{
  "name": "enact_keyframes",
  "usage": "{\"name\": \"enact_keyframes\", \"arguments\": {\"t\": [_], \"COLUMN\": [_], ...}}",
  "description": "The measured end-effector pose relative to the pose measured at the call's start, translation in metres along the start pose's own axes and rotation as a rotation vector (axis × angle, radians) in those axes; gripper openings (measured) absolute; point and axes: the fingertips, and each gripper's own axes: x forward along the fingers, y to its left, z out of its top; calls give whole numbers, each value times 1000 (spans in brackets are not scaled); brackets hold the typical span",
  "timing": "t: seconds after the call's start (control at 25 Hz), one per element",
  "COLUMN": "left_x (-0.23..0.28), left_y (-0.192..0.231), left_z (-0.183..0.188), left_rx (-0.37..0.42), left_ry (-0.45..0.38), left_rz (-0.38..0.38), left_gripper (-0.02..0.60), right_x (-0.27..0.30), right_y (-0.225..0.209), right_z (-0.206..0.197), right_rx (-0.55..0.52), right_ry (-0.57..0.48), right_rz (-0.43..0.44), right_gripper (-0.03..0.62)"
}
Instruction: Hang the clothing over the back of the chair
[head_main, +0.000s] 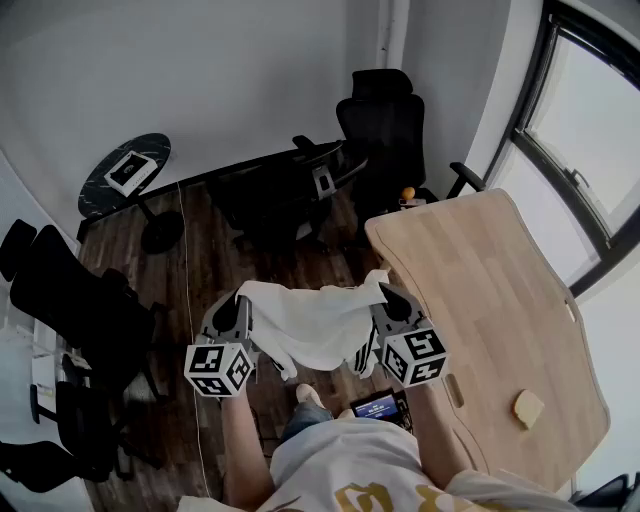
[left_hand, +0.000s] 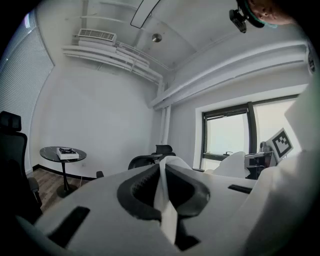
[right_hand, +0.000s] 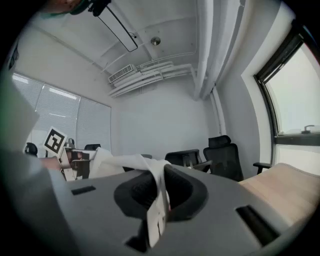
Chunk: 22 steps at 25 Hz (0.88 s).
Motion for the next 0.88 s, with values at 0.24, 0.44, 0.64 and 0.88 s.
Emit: {"name": "enact_keyframes", "arguments": {"t": [0.24,0.44,0.64,0.88], "left_x": [-10,-11,-1,35], "left_y": [6,4,8,21], "left_z": [5,19,36,34], "left_rx": [-14,-6,21,-10], "left_ry": [-12,-23,-44,-47], "left_rz": [2,-3,-8,-37], "left_gripper": [26,26,26,26], "right_x": [-2,6,25,61], "right_y": [6,9,8,1], "right_z": [-3,8,26,20], "right_rx": [4,34,57,82], "right_ry": [6,-21,-60,-60], "right_rz": [-6,12,30,38], "right_gripper": [23,25,25,25]}}
